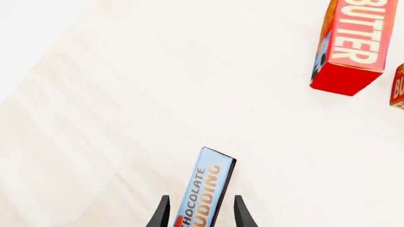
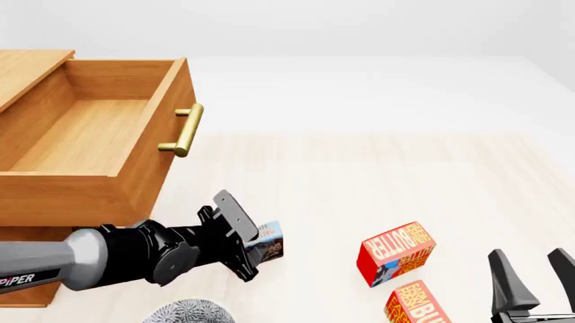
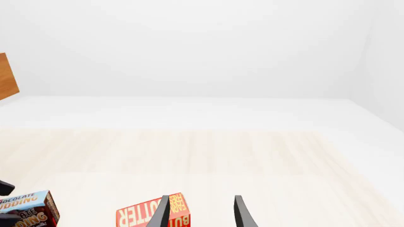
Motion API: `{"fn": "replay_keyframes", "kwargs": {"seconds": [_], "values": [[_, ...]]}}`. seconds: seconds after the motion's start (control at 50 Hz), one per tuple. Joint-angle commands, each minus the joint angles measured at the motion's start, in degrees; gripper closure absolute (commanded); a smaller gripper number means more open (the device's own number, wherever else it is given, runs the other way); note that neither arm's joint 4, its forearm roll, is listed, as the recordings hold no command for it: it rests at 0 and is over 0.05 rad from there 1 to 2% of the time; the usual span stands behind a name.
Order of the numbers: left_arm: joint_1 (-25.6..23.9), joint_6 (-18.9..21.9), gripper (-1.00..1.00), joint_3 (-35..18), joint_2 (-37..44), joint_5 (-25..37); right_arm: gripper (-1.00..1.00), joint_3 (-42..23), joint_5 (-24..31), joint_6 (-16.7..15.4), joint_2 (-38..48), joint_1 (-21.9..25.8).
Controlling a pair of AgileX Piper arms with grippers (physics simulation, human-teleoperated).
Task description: Put the chocolate pudding in the top drawer of the cabinet and close it.
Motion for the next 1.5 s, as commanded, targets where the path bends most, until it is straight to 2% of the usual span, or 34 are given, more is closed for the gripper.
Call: {"fn": "replay_keyframes", "kwargs": {"seconds": [0.02,0.1,0.48,0.56,0.58,0.62,0.74,0.78,0.8,0.84,0.92,1.08,1.16,1.5], "values": [[0.35,-1.03,-1.00,0.62,0.89,-1.32,-1.00,0.03,-0.03,0.02,0.09,-0.36],[-0.04,-2.07,-1.00,0.23,1.52,-1.20,-1.00,0.03,-0.03,0.06,0.09,-0.37],[0.20,-2.16,-1.00,0.38,2.65,-1.68,-1.00,0.03,-0.03,0.04,0.09,-0.37],[-1.09,-3.19,-1.00,-0.47,3.44,-0.97,-1.00,0.03,-0.03,0.00,0.09,-0.36],[-0.06,-2.61,1.00,0.47,2.19,-1.37,-1.00,0.03,-0.02,0.04,0.10,-0.38],[1.94,-1.62,1.00,2.07,0.12,-1.86,-1.00,0.03,-0.03,0.02,0.09,-0.36],[1.05,-3.13,1.00,1.43,-0.36,-0.75,-1.00,0.03,-0.02,0.04,0.10,-0.36],[3.63,-1.57,1.00,3.35,-1.62,-1.83,-1.00,0.03,-0.03,0.04,0.09,-0.38],[3.26,-2.63,1.00,2.92,-1.43,-1.50,-1.00,0.03,-0.03,0.04,0.09,-0.37],[4.77,-2.31,1.00,3.68,-1.21,-1.88,-1.00,0.03,-0.03,0.05,0.09,-0.36],[4.75,-1.68,1.00,3.99,-1.88,-1.93,-1.00,0.03,-0.03,0.02,0.09,-0.36],[4.26,-0.69,1.00,4.34,-3.83,-1.16,-1.00,0.03,-0.03,0.01,0.09,-0.36],[0.62,-2.40,1.00,2.19,-3.89,0.97,-1.00,0.03,-0.01,0.05,0.10,-0.37],[-0.57,0.53,1.00,3.79,-8.68,1.82,-1.00,0.03,-0.04,0.00,0.09,-0.36]]}}
